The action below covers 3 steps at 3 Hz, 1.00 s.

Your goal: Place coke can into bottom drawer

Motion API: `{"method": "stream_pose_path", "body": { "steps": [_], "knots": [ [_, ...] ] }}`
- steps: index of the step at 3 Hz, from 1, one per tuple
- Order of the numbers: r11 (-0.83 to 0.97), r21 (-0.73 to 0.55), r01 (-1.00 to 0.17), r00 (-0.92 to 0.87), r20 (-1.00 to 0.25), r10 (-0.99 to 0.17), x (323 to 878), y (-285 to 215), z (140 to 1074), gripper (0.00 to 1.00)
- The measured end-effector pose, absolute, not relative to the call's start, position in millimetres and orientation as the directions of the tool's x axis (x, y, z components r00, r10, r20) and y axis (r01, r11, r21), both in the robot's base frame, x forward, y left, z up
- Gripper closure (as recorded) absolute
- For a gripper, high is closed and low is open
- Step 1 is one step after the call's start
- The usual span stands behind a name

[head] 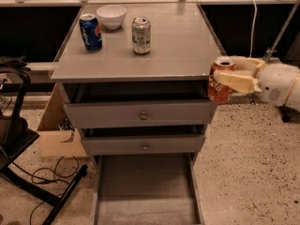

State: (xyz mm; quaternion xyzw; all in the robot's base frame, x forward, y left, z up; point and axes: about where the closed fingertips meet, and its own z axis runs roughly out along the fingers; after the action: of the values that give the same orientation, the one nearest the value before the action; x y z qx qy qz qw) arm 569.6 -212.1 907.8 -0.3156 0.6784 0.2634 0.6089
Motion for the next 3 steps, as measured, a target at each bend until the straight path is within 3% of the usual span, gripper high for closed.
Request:
{"method": "stream_pose_path", "body": {
  "steps": [1, 2, 3],
  "knots": [
    [0.554, 0.027, -0.832, -0.041, -0.999, -0.012, 524.7, -168.1, 819.8, 1.0],
    [0.478, 0.01, -0.879, -0.011, -1.0, 0.002, 500.0, -143.2, 763.5, 1.0],
    [0.478, 0.01, -0.879, -0.011, -1.0, 0.002, 500.0, -143.2, 763.5, 1.0]
  ]
}}
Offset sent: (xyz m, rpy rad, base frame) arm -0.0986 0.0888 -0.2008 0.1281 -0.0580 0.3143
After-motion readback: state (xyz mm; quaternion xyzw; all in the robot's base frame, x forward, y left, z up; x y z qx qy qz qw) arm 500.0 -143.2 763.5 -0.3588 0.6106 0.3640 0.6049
